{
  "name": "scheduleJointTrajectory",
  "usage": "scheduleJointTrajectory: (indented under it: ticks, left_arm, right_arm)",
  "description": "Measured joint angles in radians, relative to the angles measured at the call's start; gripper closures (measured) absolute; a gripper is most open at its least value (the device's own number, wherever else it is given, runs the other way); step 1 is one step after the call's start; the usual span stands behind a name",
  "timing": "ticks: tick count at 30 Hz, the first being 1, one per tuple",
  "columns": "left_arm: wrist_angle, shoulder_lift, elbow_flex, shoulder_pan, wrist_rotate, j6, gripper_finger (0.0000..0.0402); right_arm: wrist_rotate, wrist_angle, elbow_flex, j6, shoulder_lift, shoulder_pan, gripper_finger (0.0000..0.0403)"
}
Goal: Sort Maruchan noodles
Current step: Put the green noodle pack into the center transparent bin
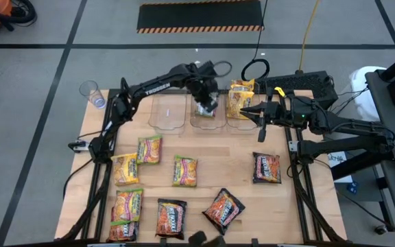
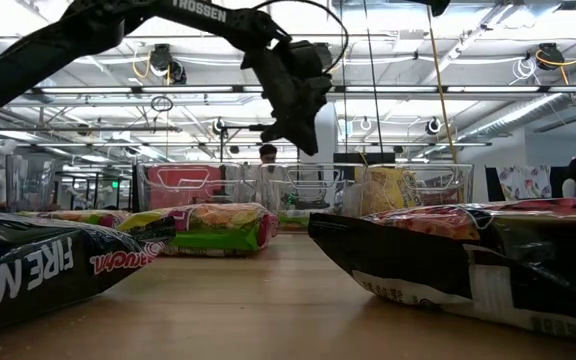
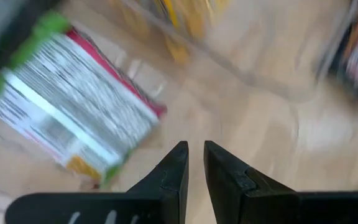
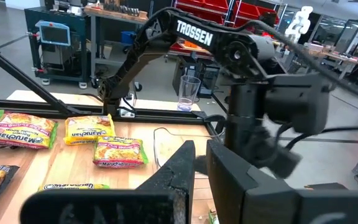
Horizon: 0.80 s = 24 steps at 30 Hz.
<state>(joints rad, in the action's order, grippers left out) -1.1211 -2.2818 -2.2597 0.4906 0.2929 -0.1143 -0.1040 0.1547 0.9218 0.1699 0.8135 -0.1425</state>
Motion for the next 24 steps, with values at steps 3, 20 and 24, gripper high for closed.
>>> scheduleJointTrajectory:
  ticks: [3, 20, 24]
  left_arm:
    - [-0.06, 0.0, 0.0, -0.04, -0.077, 0.159, 0.0346]
    - [0.039, -0.01, 0.168, -0.086, -0.254, 0.671, 0.0346]
    - [0.017, -0.012, 0.207, -0.058, -0.237, 0.685, 0.0346]
  right_arm:
    - [0.0, 0.0, 0.0, 0.0, 0.0, 0.0, 0.0365]
    - [0.0, 0.008, 0.0, 0.0, 0.0, 0.0, 0.0365]
    - [0.0, 0.01, 0.0, 0.0, 0.0, 0.0, 0.0365]
